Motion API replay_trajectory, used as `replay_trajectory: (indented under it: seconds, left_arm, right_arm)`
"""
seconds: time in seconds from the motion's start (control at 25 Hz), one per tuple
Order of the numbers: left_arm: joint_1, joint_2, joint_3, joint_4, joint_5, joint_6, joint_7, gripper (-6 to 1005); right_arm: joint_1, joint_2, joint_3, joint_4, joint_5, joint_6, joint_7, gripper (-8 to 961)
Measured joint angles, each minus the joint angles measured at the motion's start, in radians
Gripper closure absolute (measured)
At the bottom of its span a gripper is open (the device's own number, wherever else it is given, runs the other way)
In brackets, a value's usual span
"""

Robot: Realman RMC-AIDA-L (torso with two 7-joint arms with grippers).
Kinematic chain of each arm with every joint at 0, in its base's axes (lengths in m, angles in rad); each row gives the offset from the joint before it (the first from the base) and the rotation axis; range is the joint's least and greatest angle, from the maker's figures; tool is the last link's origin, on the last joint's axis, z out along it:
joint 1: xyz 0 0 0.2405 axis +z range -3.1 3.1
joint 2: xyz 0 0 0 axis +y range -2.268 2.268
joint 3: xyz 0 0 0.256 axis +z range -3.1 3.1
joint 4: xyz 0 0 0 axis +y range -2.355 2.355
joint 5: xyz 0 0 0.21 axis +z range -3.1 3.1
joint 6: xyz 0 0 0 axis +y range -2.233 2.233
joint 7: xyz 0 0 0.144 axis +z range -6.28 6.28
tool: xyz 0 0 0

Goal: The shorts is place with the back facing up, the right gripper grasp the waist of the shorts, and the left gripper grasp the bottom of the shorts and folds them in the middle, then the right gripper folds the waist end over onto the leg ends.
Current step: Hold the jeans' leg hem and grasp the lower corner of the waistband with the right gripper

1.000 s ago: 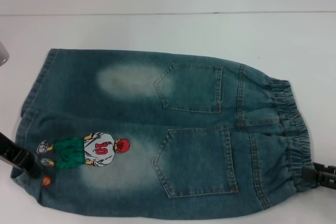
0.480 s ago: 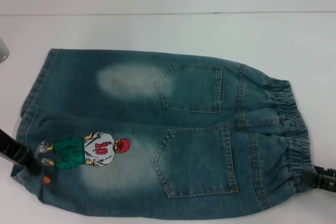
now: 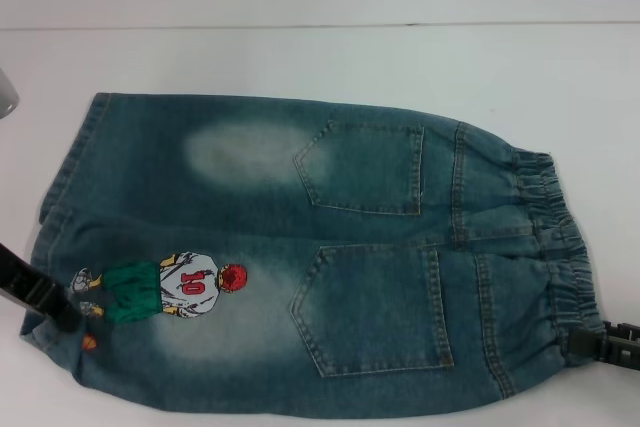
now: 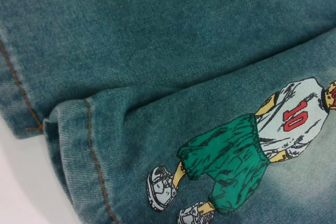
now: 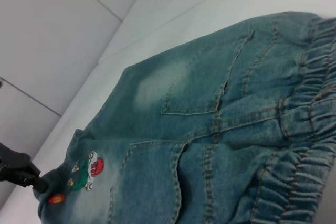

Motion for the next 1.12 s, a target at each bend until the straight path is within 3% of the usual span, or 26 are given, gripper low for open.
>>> replay_trajectory:
  seconds: [0.96, 1.12]
  left_arm:
    - [0.004, -0.008, 0.000, -0.002, 0.000, -0.024, 0.004, 947]
    - [0.003, -0.009, 0.000, -0.001, 0.000, -0.024, 0.004, 947]
  right_arm:
    - [-0.020, -0.012, 0.010, -0.009, 0.000, -0.035, 0.003, 336]
    - [-0.018, -0.016, 0.006, -0.009, 0.000, -0.016, 0.019, 525]
